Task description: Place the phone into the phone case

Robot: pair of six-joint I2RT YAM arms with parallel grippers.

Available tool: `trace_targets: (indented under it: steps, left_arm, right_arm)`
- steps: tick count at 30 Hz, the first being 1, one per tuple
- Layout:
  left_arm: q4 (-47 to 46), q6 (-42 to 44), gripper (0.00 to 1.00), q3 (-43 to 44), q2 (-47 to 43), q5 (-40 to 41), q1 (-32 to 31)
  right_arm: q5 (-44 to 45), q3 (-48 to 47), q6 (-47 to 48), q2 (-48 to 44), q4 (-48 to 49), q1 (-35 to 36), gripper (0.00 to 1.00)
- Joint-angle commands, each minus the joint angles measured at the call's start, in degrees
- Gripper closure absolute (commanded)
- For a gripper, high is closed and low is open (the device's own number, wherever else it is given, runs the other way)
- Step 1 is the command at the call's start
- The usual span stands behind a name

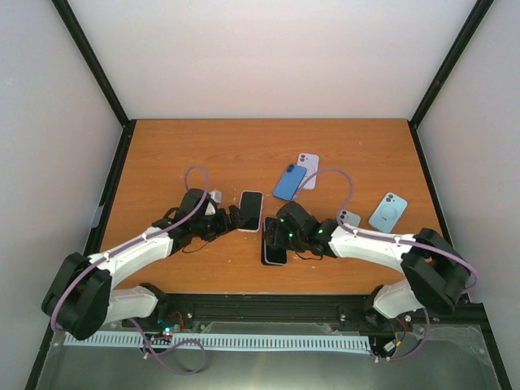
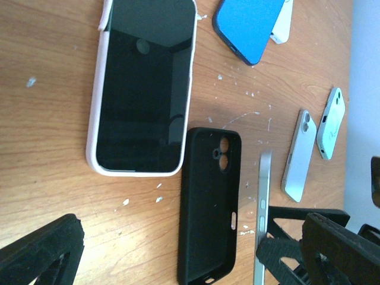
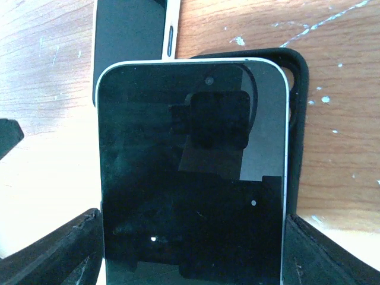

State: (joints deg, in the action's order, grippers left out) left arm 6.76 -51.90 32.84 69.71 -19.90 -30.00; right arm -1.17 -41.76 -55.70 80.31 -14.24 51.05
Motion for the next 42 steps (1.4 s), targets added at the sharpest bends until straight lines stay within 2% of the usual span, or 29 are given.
trace_targets:
  steps: [1,21,23,28,32,39,42]
  left_arm:
    - [-1.90,-0.64,0.01,-2.15,-1.59,1.09,0.27]
    - [-2.54,-0.44,0.04,-3.63,-1.45,1.66,0.22]
    - [-2.78,-0.44,0.04,-3.81,-1.14,1.26,0.23]
    - [-3.48,0.28,0.05,-3.63,0.37,-0.23,0.21]
    - [-3.68,0.76,0.05,-3.16,2.52,-1.90,0.20]
    - [-5.05,0.92,0.06,-2.88,5.95,-4.37,-0.42]
    - [-6.36,1.01,0.12,-2.55,7.04,-5.74,-1.20]
  right_arm:
    - [-1.29,-2.43,0.20,2.76,4.72,-0.72,0.57]
    - [-0.48,-2.78,-0.32,10.65,6.05,-1.83,0.53]
    - [0.05,-3.09,-0.26,10.64,5.10,-1.83,0.49]
    - [0.72,-4.71,0.29,10.52,1.96,-1.85,0.31]
    - [-0.38,-3.99,0.90,9.08,3.17,-1.83,0.20]
    - [-0.73,-4.00,2.01,6.53,2.05,-2.07,0.14]
    - [-0.81,-3.24,3.20,5.13,1.85,-2.43,0.13]
